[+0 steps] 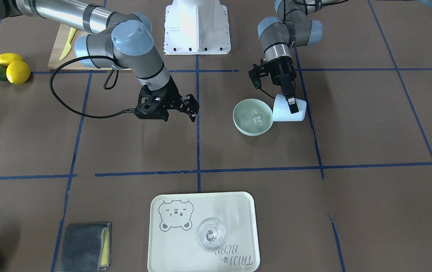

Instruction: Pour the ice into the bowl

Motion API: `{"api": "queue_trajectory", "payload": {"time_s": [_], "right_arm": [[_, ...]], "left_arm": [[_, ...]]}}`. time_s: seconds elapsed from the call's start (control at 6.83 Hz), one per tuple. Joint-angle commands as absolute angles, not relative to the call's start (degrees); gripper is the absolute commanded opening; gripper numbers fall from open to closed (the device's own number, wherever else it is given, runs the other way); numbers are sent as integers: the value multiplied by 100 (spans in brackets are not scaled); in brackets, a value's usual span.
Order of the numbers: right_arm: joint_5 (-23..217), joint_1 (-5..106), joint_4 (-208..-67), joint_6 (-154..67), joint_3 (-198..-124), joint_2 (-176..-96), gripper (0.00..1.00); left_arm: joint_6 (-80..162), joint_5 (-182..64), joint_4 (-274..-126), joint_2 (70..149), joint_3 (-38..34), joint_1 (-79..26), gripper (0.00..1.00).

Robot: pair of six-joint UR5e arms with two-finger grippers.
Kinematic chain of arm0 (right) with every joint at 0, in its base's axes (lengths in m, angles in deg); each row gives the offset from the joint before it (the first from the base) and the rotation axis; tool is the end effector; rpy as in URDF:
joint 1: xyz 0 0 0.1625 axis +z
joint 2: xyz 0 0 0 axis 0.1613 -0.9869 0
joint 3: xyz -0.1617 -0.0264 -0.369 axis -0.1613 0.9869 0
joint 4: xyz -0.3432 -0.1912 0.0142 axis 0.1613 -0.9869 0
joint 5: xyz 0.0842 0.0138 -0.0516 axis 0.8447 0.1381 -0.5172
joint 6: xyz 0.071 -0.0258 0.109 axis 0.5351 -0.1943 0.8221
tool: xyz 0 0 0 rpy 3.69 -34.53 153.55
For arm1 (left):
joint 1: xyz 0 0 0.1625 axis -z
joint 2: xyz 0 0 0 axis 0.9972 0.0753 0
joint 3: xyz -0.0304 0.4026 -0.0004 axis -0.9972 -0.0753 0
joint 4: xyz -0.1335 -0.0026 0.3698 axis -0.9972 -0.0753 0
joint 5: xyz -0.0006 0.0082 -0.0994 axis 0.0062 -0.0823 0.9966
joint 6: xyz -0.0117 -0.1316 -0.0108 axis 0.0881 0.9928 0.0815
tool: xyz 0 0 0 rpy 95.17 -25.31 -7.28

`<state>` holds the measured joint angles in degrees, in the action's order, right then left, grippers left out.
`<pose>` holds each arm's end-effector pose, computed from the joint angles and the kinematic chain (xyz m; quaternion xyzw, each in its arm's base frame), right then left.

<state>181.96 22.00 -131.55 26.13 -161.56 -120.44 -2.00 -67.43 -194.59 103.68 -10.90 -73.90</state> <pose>-0.5355 -0.4330 0.2394 0.0149 -0.5009 0.1292 0.8557 0.4627 -0.3645 0.3605 0.5092 -0.3980 0.4430 0.6214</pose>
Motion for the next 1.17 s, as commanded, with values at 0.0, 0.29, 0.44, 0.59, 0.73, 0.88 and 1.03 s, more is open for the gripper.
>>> {"api": "queue_trajectory", "payload": {"time_s": [0.0,0.29,0.44,0.59,0.73,0.88,1.03], "right_arm": [[18196,2200,-13155,2619,-16160,-12038,100],[18196,2200,-13155,2619,-16160,-12038,100],[18196,2200,-13155,2619,-16160,-12029,100],[18196,2200,-13155,2619,-16160,-12029,100],[18196,2200,-13155,2628,-16160,-12029,100],[18196,2192,-13155,2628,-16169,-12029,100],[18187,2192,-13155,2645,-16187,-12020,100]], "left_arm": [[-501,-6746,-19459,10368,-1121,-7390,0],[-529,-6737,-19459,10368,-1165,-7390,0],[-538,-6711,-19467,10368,-1374,-7390,0],[-564,-6676,-19467,10359,-1707,-7382,0],[-564,-6162,-19467,10342,-1910,-7382,0],[-564,-5513,-19467,10324,-2243,-7373,0],[-538,-5176,-19467,10263,-2542,-7347,0]]}}
